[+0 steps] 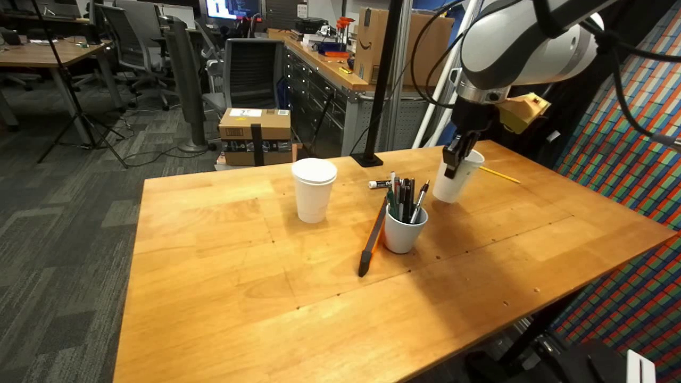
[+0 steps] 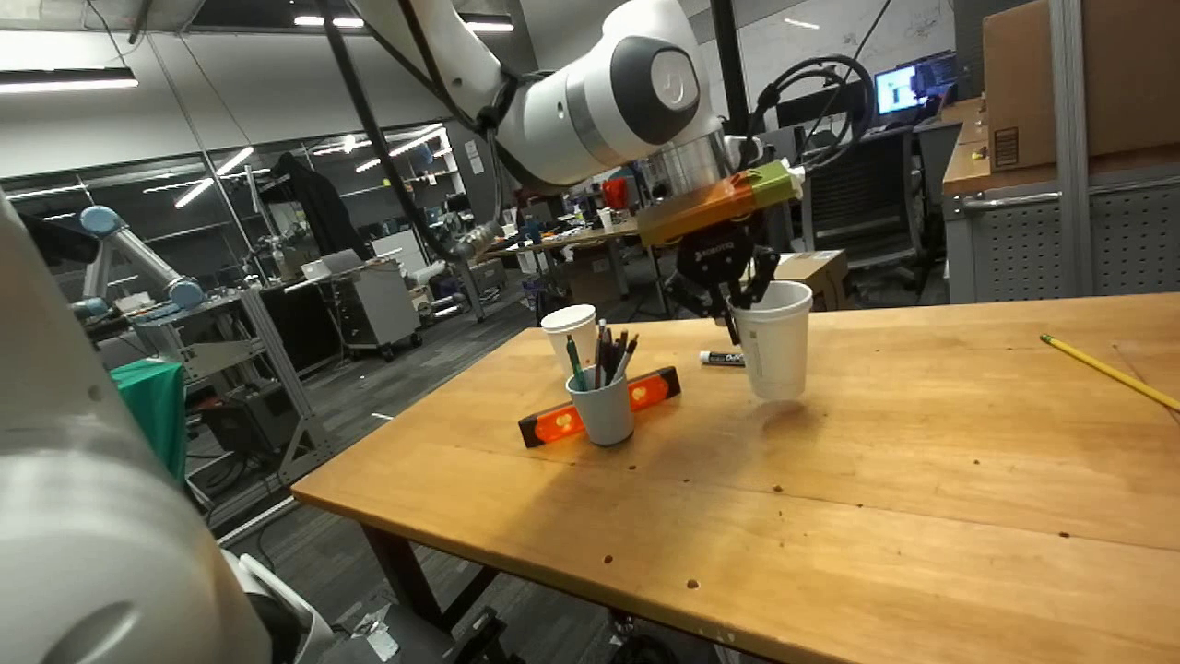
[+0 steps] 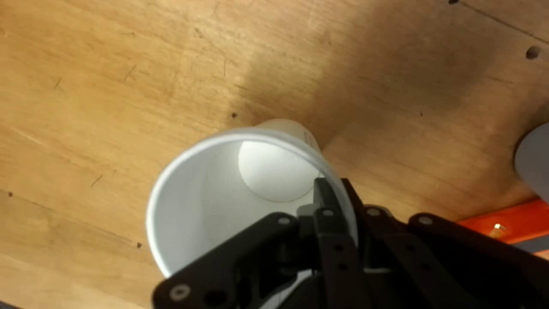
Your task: Stack the white cups together then put the marker in the stacked cups.
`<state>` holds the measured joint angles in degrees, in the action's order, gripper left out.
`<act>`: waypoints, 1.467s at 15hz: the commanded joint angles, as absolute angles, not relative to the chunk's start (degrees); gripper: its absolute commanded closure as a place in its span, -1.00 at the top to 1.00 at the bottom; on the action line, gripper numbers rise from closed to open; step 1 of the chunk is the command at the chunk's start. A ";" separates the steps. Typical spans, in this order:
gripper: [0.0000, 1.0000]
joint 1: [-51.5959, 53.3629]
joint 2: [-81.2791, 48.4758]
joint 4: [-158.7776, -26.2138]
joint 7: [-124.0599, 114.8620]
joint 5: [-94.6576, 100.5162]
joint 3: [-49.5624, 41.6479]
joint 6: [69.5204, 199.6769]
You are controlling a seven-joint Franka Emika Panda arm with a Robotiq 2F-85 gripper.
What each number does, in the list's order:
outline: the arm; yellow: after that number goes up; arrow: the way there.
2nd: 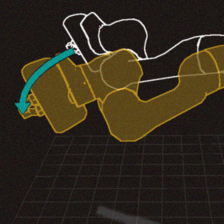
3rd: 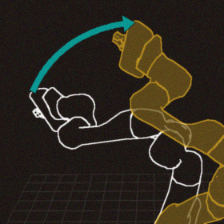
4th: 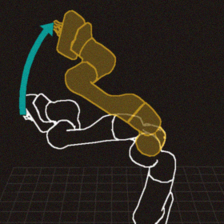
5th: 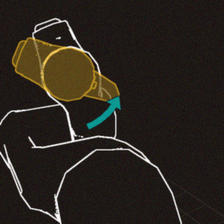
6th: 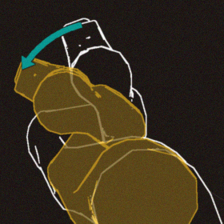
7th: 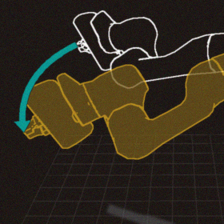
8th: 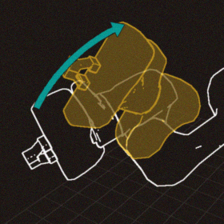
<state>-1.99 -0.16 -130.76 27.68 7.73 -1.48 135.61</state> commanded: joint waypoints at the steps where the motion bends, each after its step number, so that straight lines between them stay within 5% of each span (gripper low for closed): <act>1: -0.90 -0.13 0.48 -128.54 23.07 10.60 0.23 137.72; 22: -0.90 8.91 1.85 -120.05 20.84 19.43 9.13 141.54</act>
<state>8.41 0.42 -122.00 22.29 16.56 8.71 143.24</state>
